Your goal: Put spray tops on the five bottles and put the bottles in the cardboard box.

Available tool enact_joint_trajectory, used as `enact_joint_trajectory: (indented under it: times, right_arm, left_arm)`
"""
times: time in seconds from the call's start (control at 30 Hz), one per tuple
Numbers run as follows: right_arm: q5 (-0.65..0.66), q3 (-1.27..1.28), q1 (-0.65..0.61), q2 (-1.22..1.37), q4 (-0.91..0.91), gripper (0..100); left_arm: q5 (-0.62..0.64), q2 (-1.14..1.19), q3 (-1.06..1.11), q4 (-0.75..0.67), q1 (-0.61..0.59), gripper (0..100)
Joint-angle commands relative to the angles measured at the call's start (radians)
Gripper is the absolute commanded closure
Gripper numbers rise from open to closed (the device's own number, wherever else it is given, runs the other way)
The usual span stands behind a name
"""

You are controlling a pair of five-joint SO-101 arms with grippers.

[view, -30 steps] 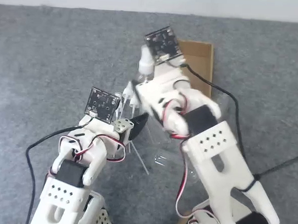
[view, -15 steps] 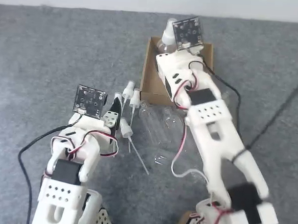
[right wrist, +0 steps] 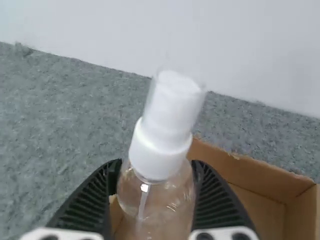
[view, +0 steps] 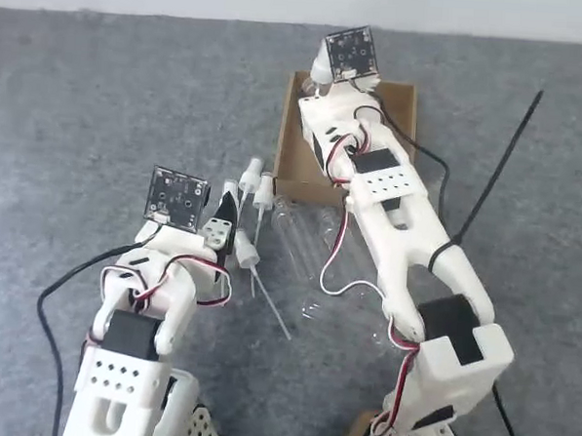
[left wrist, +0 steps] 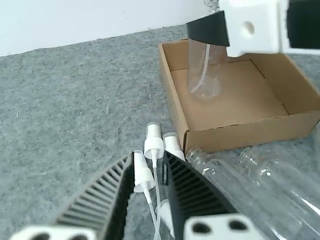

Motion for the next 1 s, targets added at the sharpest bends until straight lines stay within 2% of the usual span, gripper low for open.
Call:
enact_joint_trajectory:
  times: [0.0, 0.17, 0.3, 0.37, 0.53, 0.8, 0.97]
  right_arm:
    - [-0.021, -0.031, 0.041, -0.054, 0.061, 99.3]
    - [-0.023, 0.097, 0.090, -0.232, 0.139, 99.3]
    - [-0.020, 0.227, 0.113, -0.397, 0.134, 99.3]
    - [-0.020, 0.276, 0.113, -0.453, 0.134, 99.3]
    - [-0.018, 0.356, 0.113, -0.518, 0.073, 99.3]
    - [-0.017, 0.373, 0.113, -0.519, 0.061, 99.3]
    - [-0.017, 0.373, 0.111, -0.519, 0.068, 99.3]
  left_arm:
    - [-0.008, -0.021, -0.007, -0.031, 0.000, 92]
    - [-0.003, -0.012, -0.012, -0.063, -0.008, 91]
    - [-0.003, 0.015, -0.061, -0.068, -0.008, 83]
    - [0.000, 0.094, -0.116, -0.086, -0.006, 83]
    - [0.052, 0.494, -0.361, -0.132, 0.002, 84]
    - [0.054, 1.166, -0.849, -0.140, 0.003, 82]
    - [0.049, 1.435, -1.021, -0.137, 0.044, 79]
